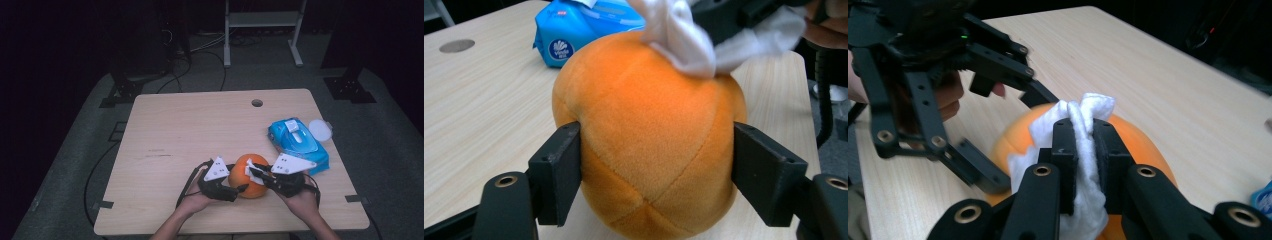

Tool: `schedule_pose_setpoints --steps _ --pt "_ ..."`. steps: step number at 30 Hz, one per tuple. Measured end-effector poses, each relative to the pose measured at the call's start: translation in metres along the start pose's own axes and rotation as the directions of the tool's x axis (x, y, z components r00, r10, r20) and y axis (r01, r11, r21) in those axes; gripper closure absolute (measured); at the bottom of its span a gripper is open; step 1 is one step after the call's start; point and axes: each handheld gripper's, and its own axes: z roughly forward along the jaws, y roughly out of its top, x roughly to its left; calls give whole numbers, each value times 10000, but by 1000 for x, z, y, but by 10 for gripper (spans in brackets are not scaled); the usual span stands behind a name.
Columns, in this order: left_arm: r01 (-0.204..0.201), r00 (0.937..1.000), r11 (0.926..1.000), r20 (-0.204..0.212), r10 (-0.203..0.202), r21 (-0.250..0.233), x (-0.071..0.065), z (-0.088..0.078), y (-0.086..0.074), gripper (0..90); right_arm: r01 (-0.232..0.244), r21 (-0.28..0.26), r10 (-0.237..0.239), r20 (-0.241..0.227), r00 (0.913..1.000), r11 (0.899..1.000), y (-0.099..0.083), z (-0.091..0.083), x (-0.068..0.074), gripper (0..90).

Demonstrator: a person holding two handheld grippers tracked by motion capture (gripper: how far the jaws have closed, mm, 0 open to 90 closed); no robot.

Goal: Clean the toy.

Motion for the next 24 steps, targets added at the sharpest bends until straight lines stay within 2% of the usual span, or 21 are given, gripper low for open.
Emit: schedule_pose_setpoints --steps 2,4,5,8,11,14,15,16,17,18,20,24 --pt "-478 9988 9989 -103 478 -3 -4 1 1 290 461 -30 -461 -25 9989 9989 6 4 14 809" --pt "-1137 9933 9935 -211 1138 55 -12 1 2 300 676 -9 -676 -228 9974 9977 10 8 22 808" --pt "-1315 9909 9913 -280 1317 93 -15 1 2 302 681 26 -680 -205 9975 9977 10 10 23 808" --pt "-1192 9926 9929 -234 1192 15 -12 1 0 304 250 -98 -252 -113 9996 9996 6 6 11 806" --pt "-946 9954 9955 -183 944 -58 -10 2 -1 300 -138 -131 142 256 9996 9998 1 -1 -2 807" --pt "-1185 9925 9930 -307 1185 8 -14 4 1 302 -200 -117 203 209 9996 9997 1 -1 -2 808" --pt "-1274 9914 9918 -299 1275 69 -15 5 1 301 -171 -144 170 -28 9999 9998 2 1 1 806" --pt "-1348 9905 9909 -272 1349 53 -16 5 0 302 -292 -155 282 -607 9978 9995 2 3 4 806" --pt "-1420 9893 9898 -310 1423 123 -17 6 -1 302 -243 -93 234 -890 9958 9997 3 6 8 806" --pt "-1417 9893 9898 -331 1422 169 -17 6 -2 302 -27 0 27 -856 9963 10000 4 9 12 806" --pt "-1368 9901 9905 -306 1372 135 -14 5 -5 304 83 100 -76 -712 9974 9999 4 11 13 804" --pt "-1168 9928 9928 -230 1174 247 -7 3 -11 306 -452 -25 452 -243 9987 9990 -2 2 -6 804"
